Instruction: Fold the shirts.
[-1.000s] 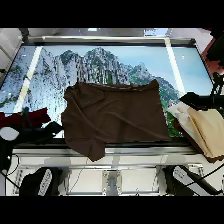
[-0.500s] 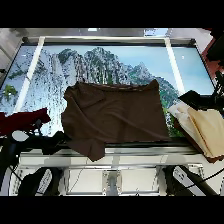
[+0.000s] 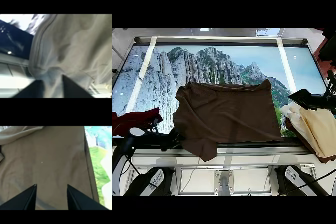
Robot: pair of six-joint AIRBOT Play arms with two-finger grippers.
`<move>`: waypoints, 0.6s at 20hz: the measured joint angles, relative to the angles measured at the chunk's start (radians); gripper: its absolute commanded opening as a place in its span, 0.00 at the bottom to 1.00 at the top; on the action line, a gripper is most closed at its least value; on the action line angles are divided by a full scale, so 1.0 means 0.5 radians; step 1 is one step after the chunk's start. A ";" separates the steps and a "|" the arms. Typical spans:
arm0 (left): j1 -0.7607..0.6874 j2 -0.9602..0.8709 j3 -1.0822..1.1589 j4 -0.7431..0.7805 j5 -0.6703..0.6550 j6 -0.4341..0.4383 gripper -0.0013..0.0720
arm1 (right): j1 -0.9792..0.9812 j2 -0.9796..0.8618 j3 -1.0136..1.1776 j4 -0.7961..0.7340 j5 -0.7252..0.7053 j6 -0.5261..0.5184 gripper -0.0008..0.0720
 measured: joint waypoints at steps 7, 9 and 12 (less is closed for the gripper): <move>0.000 -0.034 0.000 -0.144 0.011 0.194 0.03 | -0.001 0.009 -0.127 -0.142 0.230 0.068 0.60; 0.000 -0.035 0.000 -0.159 0.006 0.224 0.03 | -0.008 0.047 -0.320 -0.315 0.355 0.130 0.60; 0.000 -0.035 0.000 -0.168 0.002 0.255 0.03 | -0.036 0.114 -0.545 -0.477 0.420 0.224 0.60</move>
